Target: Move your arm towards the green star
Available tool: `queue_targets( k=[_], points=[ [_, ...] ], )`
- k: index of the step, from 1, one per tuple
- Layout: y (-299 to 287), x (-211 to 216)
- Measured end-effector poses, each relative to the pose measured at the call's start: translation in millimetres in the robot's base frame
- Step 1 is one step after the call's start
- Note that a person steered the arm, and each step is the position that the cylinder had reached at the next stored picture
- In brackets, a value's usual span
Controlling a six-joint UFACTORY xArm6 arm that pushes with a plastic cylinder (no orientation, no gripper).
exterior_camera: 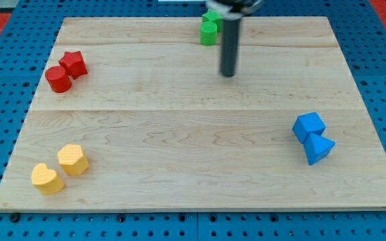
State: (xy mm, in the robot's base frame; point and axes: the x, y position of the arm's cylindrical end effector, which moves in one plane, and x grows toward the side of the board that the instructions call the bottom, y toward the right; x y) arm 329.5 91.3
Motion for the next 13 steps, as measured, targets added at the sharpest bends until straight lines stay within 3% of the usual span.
queue_targets(
  k=[2, 3, 13],
  points=[
    [113, -120],
    [109, -138],
    [129, -133]
  ],
)
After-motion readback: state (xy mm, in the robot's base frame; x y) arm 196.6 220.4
